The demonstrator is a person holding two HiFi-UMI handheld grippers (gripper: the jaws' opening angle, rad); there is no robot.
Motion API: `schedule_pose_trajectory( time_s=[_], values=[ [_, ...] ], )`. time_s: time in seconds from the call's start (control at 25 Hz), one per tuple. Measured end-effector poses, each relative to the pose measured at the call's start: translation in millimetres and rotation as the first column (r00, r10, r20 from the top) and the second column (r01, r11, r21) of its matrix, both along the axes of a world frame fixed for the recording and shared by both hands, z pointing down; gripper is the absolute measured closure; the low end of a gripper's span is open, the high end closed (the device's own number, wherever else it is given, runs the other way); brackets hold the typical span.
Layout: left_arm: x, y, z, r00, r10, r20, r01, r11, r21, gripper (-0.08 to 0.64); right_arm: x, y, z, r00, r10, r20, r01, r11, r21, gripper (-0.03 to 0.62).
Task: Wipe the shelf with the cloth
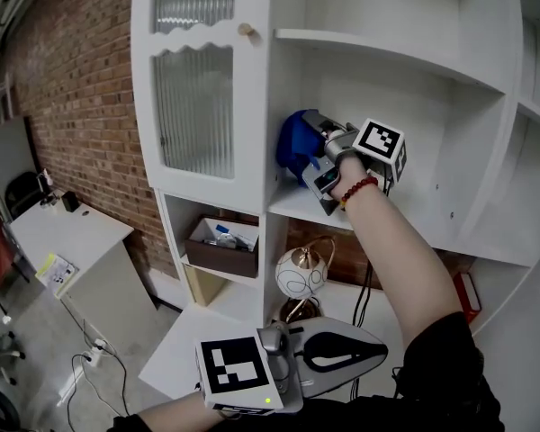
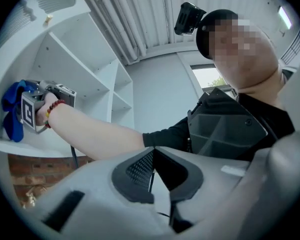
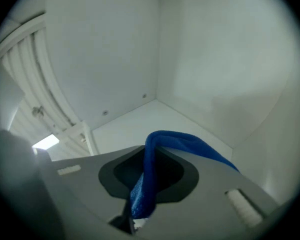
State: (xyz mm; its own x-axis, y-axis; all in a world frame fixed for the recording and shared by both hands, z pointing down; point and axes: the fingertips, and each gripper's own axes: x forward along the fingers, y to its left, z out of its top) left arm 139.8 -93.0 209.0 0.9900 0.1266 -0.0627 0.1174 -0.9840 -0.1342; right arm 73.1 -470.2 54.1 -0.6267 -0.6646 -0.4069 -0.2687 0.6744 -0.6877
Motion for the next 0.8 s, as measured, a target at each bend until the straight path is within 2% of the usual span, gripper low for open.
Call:
schedule_pose_trajectory(
  time_s=[0.08, 0.12, 0.2, 0.32, 0.44, 0.52, 0.6, 0.8],
  values=[
    [10, 8, -1, 0.999, -0.029, -0.015, 0.028, 1.000, -0.012, 0.558, -4, 42, -6, 0.995, 0.020, -0.100, -0.004, 0.987, 0.158, 0.549],
    [13, 11, -2, 0.999, -0.045, -0.023, 0.045, 0.999, -0.020, 0.558, -8, 65, -7, 0.991, 0.021, -0.133, 0.012, 0.970, 0.241, 0.549],
    [17, 16, 0, 0.995, -0.087, -0.040, 0.086, 0.996, -0.028, 0.558, -18, 113, -6, 0.987, -0.054, -0.150, 0.106, 0.925, 0.365, 0.549],
    [17, 22, 6, 0.981, -0.175, -0.087, 0.174, 0.984, -0.024, 0.558, -21, 171, 13, 0.975, -0.136, -0.173, 0.201, 0.874, 0.443, 0.549],
    [14, 31, 14, 0.960, -0.252, -0.119, 0.252, 0.968, -0.019, 0.558, -21, 223, 35, 0.963, -0.133, -0.233, 0.239, 0.819, 0.521, 0.547],
    [15, 41, 16, 0.957, -0.262, -0.128, 0.259, 0.965, -0.040, 0.558, -17, 253, 53, 0.959, -0.101, -0.265, 0.238, 0.797, 0.556, 0.546],
    [19, 54, 19, 0.960, -0.245, -0.139, 0.239, 0.969, -0.054, 0.558, -7, 278, 75, 0.950, -0.062, -0.306, 0.232, 0.793, 0.562, 0.543],
    [32, 89, 34, 0.972, -0.199, -0.126, 0.190, 0.978, -0.082, 0.558, 41, 329, 140, 0.908, 0.048, -0.416, 0.192, 0.834, 0.517, 0.537]
  ],
)
